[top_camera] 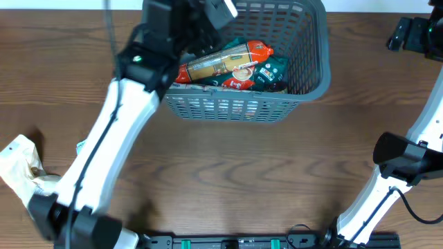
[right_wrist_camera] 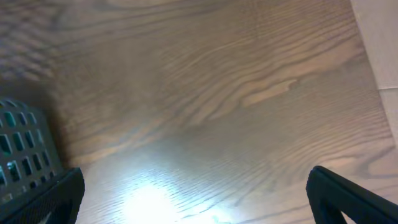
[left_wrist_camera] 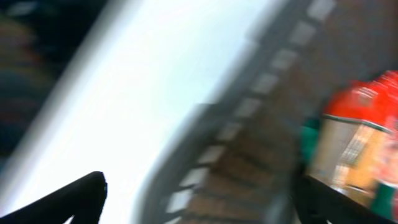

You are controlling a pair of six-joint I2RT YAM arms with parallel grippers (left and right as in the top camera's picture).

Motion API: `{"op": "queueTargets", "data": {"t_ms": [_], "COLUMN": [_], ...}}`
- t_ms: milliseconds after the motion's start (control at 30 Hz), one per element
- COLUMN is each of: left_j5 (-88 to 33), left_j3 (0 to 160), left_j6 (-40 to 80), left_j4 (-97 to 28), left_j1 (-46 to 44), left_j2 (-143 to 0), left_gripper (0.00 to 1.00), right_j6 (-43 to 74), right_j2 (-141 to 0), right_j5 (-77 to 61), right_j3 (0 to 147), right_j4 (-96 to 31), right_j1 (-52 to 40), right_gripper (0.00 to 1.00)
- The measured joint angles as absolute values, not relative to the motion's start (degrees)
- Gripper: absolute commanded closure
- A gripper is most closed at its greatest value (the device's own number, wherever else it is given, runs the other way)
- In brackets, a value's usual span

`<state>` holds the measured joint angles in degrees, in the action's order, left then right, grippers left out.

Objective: Pack container
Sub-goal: 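Carry the pasta packet into the basket and open the left gripper, then move the left gripper to the mint-green wipes pack and grasp it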

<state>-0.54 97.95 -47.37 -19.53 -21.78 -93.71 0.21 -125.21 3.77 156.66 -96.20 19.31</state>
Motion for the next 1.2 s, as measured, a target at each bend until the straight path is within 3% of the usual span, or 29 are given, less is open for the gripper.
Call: {"op": "queueTargets", "data": {"t_ms": [233,433,533,900,1200], "left_j5": [12.2,16.8,17.3,6.9,1.1], "left_j3": [99.5,99.4,97.9,75.5,57.4], "left_j6": [-32.2,-9.4,-2.3,3.7,3.6], "left_j4": [-38.2,-62.5,-67.9,-54.8,-41.6], "left_j1": [-13.9,2.5,9.5,23.5,27.6], "left_j2": [-83.0,-78.8,-77.6,-77.4,-77.5], "left_gripper": [0.01,0.02,0.01,0.01,0.01], "right_j6": [0.2,0.2,0.2,0.2,0.2], "right_j2": [-125.2,-125.2,-125.2,-125.2,-125.2], "right_j5": [3.3,3.0,3.0,3.0,1.9], "right_j3": [156.7,156.7,156.7,156.7,156.7], "right_j4": [-96.2,-96.1,-96.1,-96.2,-96.1], "right_j1": [19.3,19.3,19.3,19.3,19.3], "right_gripper": [0.01,0.01,0.01,0.01,0.01]}}
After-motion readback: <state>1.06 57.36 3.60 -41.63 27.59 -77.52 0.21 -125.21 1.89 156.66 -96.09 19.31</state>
